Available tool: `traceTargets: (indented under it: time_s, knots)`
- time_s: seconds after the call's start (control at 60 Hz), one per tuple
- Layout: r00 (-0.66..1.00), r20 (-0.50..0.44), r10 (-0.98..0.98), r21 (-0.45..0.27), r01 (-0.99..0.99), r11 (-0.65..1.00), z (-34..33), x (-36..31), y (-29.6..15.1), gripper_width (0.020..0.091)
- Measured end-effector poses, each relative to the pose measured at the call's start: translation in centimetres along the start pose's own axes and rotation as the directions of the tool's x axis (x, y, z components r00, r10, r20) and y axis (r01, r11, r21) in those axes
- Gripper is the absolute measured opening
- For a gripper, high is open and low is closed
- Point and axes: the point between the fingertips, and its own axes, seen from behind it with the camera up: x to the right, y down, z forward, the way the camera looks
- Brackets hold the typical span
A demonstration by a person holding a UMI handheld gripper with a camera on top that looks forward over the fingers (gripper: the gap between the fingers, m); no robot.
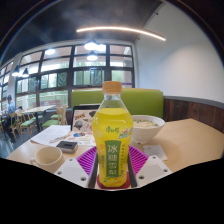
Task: Pour water
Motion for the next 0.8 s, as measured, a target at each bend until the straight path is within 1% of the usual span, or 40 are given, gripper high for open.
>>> traceTargets:
  time_s: [0.033, 0.05, 0.117, 0.133, 0.167, 0.183, 0.267, 0.283, 0.4, 0.533, 0.683, 0.717, 0.8]
  knots:
    - [1.000, 0.001, 0.002, -0.011, -0.002, 1.000, -0.1, 0.1, 0.2, 0.0532]
    - [1.000, 0.001, 0.001, -0.020, -0.001, 1.000, -0.1, 0.3, 0.3, 0.0607]
    - [1.000, 0.007, 0.012, -0.033, -0.012, 0.999, -0.8, 0.1, 0.1, 0.0864]
    - [1.000, 0.000, 0.013, -0.034, -0.013, 0.999, -1.2, 0.3, 0.0, 0.0855]
    - [1.000, -0.008, 0.015, -0.033, -0.015, 0.999, -2.0, 0.1, -0.2, 0.0813]
    - [1.000, -0.011, 0.012, -0.034, -0.012, 0.999, -2.5, 0.1, -0.3, 0.0805]
    - [1.000, -0.019, -0.011, -0.022, 0.010, 1.000, -5.2, -0.2, -1.5, 0.0822]
    - [1.000, -0.024, -0.015, -0.025, 0.015, 1.000, -7.1, -0.7, -2.2, 0.0825]
    - [0.998, -0.034, -0.044, -0.016, 0.043, 0.999, -13.3, -2.4, -3.8, 0.0821]
    - [0.998, -0.057, -0.041, -0.011, 0.041, 0.999, -21.0, -4.6, -4.6, 0.0812]
    - [1.000, -0.016, 0.027, 0.002, -0.027, 1.000, -29.8, -7.9, -4.1, 0.0812]
    - [0.999, -0.002, 0.039, 0.012, -0.038, 0.999, -29.9, -8.5, -3.9, 0.0811]
    - [0.998, 0.020, 0.054, 0.030, -0.055, 0.998, -33.2, -9.6, -3.4, 0.0814]
